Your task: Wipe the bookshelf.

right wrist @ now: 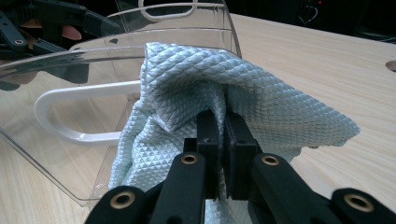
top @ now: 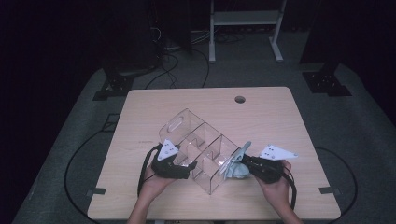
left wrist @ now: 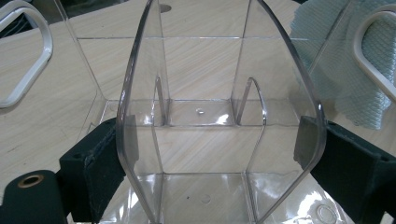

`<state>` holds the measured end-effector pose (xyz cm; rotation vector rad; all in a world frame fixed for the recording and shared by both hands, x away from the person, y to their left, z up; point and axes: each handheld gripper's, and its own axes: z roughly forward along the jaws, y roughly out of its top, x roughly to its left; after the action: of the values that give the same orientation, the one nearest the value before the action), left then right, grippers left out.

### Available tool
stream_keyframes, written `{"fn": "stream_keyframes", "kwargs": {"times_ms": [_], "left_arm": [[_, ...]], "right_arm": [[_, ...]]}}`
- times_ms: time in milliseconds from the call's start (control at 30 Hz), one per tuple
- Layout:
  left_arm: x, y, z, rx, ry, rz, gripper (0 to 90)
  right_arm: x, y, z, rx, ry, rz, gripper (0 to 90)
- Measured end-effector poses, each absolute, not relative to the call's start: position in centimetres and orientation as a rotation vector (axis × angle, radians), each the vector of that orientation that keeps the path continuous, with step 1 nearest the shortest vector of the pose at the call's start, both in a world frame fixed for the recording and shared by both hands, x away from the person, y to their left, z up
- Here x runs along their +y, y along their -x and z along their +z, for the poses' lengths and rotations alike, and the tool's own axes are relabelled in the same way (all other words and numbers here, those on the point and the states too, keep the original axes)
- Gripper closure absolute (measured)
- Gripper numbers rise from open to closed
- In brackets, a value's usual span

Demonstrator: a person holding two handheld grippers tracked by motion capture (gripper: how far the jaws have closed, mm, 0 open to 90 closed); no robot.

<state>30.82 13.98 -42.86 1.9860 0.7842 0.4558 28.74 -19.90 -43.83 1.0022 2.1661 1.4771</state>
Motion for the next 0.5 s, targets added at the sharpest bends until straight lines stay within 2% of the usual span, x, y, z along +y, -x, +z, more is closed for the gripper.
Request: {"fn": "stream_keyframes", "kwargs": {"times_ms": [500], "left_arm": [[13.9, -30.8, -42.9, 0.784, -1.986, 0.449, 10.1]], "right_arm": [[-19.7, -28.2, -42.2, 2.154, -0.965, 1.523, 86.1]]}}
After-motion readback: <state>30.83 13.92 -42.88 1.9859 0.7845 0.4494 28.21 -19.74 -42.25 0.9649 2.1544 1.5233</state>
